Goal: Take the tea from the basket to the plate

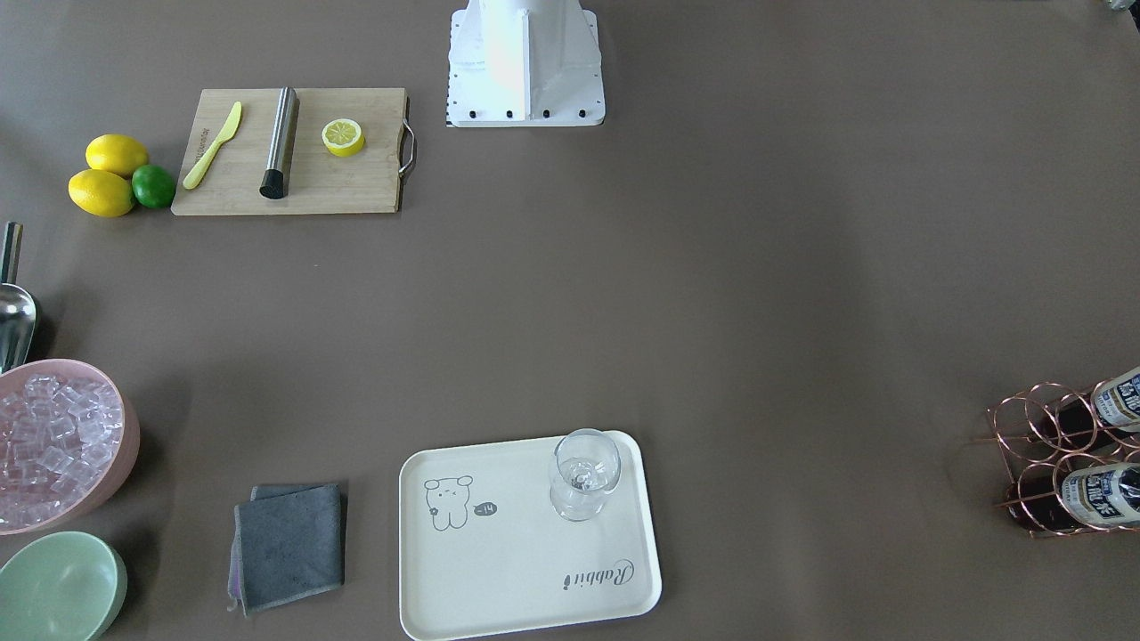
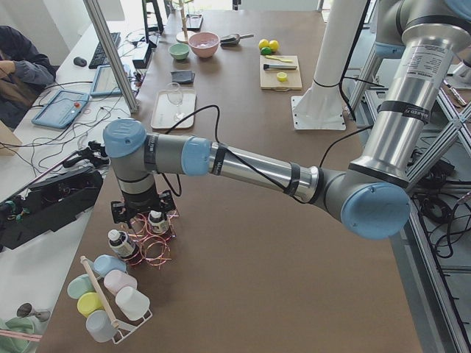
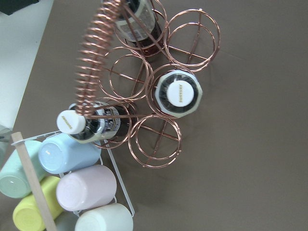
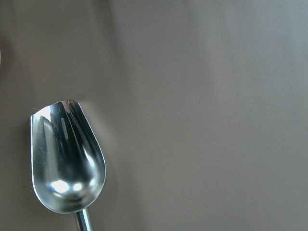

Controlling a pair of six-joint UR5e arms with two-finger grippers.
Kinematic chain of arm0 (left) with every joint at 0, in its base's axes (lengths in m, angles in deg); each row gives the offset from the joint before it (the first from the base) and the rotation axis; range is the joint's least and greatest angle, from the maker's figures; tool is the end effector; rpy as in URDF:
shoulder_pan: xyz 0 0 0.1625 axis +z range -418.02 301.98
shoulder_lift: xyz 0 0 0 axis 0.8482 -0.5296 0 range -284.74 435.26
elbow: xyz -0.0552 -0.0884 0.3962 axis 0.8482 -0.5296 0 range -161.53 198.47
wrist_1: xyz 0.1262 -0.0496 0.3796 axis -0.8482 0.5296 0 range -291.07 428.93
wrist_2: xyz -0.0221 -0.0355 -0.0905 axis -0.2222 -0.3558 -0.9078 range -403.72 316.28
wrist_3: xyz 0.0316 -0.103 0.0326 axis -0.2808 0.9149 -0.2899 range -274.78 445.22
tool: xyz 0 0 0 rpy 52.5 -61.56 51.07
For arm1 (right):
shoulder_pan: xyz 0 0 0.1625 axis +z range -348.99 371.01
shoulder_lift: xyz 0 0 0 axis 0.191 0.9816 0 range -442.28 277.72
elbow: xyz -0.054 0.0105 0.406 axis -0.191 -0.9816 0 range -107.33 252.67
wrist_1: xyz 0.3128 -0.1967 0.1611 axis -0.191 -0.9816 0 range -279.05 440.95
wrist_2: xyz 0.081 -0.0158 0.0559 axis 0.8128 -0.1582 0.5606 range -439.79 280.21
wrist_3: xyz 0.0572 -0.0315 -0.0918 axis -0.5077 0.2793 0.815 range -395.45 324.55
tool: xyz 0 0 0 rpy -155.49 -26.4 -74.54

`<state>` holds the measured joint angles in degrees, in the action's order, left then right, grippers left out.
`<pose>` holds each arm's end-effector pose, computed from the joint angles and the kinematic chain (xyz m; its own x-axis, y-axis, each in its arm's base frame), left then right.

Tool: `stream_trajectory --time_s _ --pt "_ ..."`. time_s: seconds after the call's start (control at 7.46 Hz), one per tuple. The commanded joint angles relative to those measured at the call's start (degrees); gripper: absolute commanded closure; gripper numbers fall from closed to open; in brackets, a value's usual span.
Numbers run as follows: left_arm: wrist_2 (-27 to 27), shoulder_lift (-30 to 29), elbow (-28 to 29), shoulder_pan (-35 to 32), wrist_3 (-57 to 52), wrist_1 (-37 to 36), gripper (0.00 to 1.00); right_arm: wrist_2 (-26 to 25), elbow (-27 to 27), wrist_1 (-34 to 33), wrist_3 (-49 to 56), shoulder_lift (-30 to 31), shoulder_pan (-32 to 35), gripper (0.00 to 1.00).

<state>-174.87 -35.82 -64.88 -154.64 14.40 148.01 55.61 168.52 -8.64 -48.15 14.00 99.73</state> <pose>-0.1304 -0.6095 0.5284 0.3559 0.9211 -0.1580 -0.6730 0.3699 0.6405 0.0434 -0.4363 0.6517 0.6897 0.2049 0.6945 -0.1326 0.9787 -0.1570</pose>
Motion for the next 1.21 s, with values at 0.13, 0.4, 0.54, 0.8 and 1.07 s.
stream_trajectory --time_s 0.13,0.4,0.54,0.8,1.07 --pt "-5.4 -9.5 11.4 0.2 -4.1 -0.9 0.05 -0.3 0.0 0.0 0.0 0.0 -0.2 0.00" --pt "-6.2 -10.4 11.1 4.7 -4.9 -0.9 0.05 -0.6 0.0 0.0 0.0 0.0 -0.2 0.00" --pt "-6.1 -10.5 11.0 5.8 -5.8 -0.8 0.05 -0.6 0.0 0.0 0.0 0.0 -0.2 0.00" --pt "-5.5 -10.5 10.9 6.3 -5.9 -0.3 0.05 -0.7 0.0 0.0 0.0 0.0 -0.2 0.00" --pt "-5.5 -10.2 10.8 6.3 -6.4 -0.2 0.09 -0.7 0.3 0.0 0.0 0.0 -0.1 0.00"
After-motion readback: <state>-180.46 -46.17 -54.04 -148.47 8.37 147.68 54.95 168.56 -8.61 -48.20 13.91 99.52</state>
